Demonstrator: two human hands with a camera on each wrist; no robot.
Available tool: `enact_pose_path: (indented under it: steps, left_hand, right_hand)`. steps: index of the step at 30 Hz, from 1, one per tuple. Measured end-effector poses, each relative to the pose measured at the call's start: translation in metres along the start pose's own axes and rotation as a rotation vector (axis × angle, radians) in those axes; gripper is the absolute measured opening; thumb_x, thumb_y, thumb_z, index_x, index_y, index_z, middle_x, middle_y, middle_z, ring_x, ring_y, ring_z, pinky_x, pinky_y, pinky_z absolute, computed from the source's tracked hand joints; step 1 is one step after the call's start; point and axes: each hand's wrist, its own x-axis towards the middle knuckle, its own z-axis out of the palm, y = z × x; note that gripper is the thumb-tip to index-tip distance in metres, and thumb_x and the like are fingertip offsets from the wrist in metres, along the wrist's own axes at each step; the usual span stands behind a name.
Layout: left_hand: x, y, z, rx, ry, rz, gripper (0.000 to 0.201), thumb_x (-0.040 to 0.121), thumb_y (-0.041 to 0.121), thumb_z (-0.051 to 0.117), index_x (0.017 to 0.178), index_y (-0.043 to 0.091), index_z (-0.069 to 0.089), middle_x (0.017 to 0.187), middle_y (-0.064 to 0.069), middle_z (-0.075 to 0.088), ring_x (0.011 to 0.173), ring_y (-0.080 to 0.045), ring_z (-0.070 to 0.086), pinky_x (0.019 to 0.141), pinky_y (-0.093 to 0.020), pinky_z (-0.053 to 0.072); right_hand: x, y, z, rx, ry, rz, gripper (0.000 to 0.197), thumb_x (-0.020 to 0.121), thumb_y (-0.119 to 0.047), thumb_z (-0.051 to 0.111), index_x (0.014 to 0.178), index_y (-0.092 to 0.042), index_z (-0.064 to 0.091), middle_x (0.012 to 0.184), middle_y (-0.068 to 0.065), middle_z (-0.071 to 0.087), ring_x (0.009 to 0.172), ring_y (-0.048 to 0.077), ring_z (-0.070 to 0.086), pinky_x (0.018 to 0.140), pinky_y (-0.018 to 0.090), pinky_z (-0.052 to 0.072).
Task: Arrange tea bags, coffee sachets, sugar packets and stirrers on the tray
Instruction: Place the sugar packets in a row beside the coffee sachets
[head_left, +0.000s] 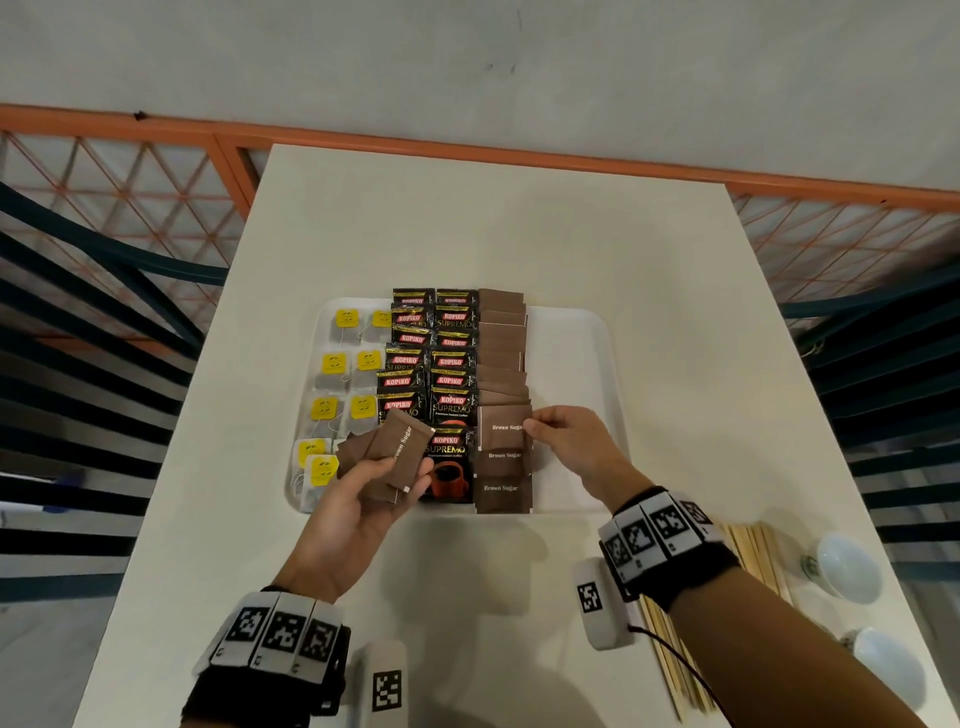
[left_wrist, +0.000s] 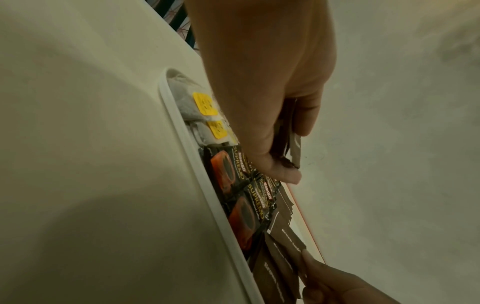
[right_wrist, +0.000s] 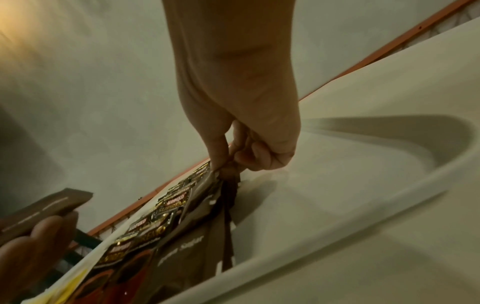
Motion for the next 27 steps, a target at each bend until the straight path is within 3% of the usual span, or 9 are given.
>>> enact_pose_path:
  steps: [6,10,12,14,16,18,22,24,27]
  left_hand:
    - [0.001,-0.002,-0.002,0.102,-0.004,0.029,0.031,0.089,0.002,0.044,0.115,0.012,0.058,0.099,-0.008,0.071,0.086,-0.024,0.069,0.080,-0.034,0.053]
    - [0.000,-0.006,0.000,0.153,0.016,0.055,0.033,0.088,-0.002,0.045,0.115,0.012,0.059,0.100,-0.005,0.069,0.092,-0.020,0.064,0.085,-0.035,0.047]
    - [0.000,-0.007,0.002,0.174,0.006,0.059,0.032,0.089,-0.003,0.045,0.110,0.015,0.061,0.095,-0.001,0.072,0.088,-0.016,0.067,0.084,-0.033,0.048]
    - [0.001,-0.008,0.004,0.187,-0.005,0.058,0.030,0.088,-0.002,0.047,0.107,0.016,0.062,0.092,0.002,0.073,0.085,-0.012,0.068,0.082,-0.031,0.049]
    - [0.002,-0.008,0.005,0.195,-0.013,0.055,0.031,0.085,-0.001,0.050,0.109,0.015,0.061,0.094,0.002,0.073,0.086,-0.011,0.068,0.081,-0.029,0.049]
    - [0.003,-0.009,0.008,0.208,-0.034,0.052,0.036,0.083,0.001,0.053,0.117,0.012,0.059,0.102,-0.002,0.071,0.094,-0.014,0.066,0.080,-0.027,0.051]
    - [0.004,-0.009,0.012,0.233,-0.082,0.047,0.047,0.077,0.004,0.059,0.124,0.007,0.055,0.112,-0.011,0.067,0.100,-0.018,0.065,0.075,-0.025,0.054]
    - [0.004,-0.010,0.015,0.239,-0.091,0.045,0.043,0.082,-0.001,0.055,0.124,0.006,0.055,0.111,-0.012,0.067,0.099,-0.019,0.066,0.073,-0.025,0.055]
    - [0.007,-0.010,0.015,0.212,-0.024,0.045,0.037,0.088,-0.004,0.050,0.123,0.006,0.054,0.110,-0.011,0.067,0.091,-0.017,0.068,0.069,-0.024,0.057]
  right_hand:
    - [0.007,0.006,0.006,-0.091,0.112,-0.029,0.013,0.085,-0.019,0.065,0.097,-0.013,0.064,0.090,-0.001,0.063,0.090,0.016,0.057,0.084,0.027,0.045]
    - [0.006,0.006,0.007,-0.097,0.137,-0.026,0.015,0.085,-0.023,0.065,0.095,-0.015,0.058,0.080,-0.005,0.057,0.083,0.016,0.055,0.070,0.021,0.042]
    - [0.002,0.003,0.008,-0.128,0.181,-0.054,0.023,0.085,-0.027,0.064,0.101,-0.014,0.055,0.081,-0.002,0.056,0.078,0.015,0.053,0.061,0.018,0.038]
    - [-0.007,-0.004,0.010,-0.181,0.234,-0.136,0.024,0.087,-0.031,0.061,0.104,-0.016,0.053,0.086,0.000,0.057,0.077,0.013,0.052,0.061,0.015,0.038]
    - [-0.021,-0.014,0.015,-0.182,0.172,-0.244,0.019,0.089,-0.033,0.057,0.101,-0.019,0.054,0.086,-0.005,0.058,0.078,0.007,0.053,0.064,0.012,0.039]
    - [-0.037,-0.024,0.022,-0.153,-0.008,-0.308,0.020,0.090,-0.035,0.055,0.104,-0.022,0.056,0.088,-0.013,0.058,0.081,0.000,0.054,0.068,0.011,0.039]
    - [-0.047,-0.032,0.036,-0.072,-0.280,-0.293,0.016,0.088,-0.028,0.060,0.102,-0.020,0.060,0.088,-0.006,0.062,0.077,0.004,0.056,0.072,0.018,0.045]
    - [-0.046,-0.032,0.037,-0.033,-0.278,-0.261,0.011,0.087,-0.021,0.061,0.097,-0.016,0.060,0.084,-0.001,0.063,0.072,0.008,0.057,0.071,0.026,0.049]
    - [-0.044,-0.029,0.035,0.020,-0.249,-0.224,0.005,0.088,-0.016,0.061,0.092,-0.015,0.058,0.088,0.007,0.064,0.070,0.011,0.059,0.069,0.023,0.054]
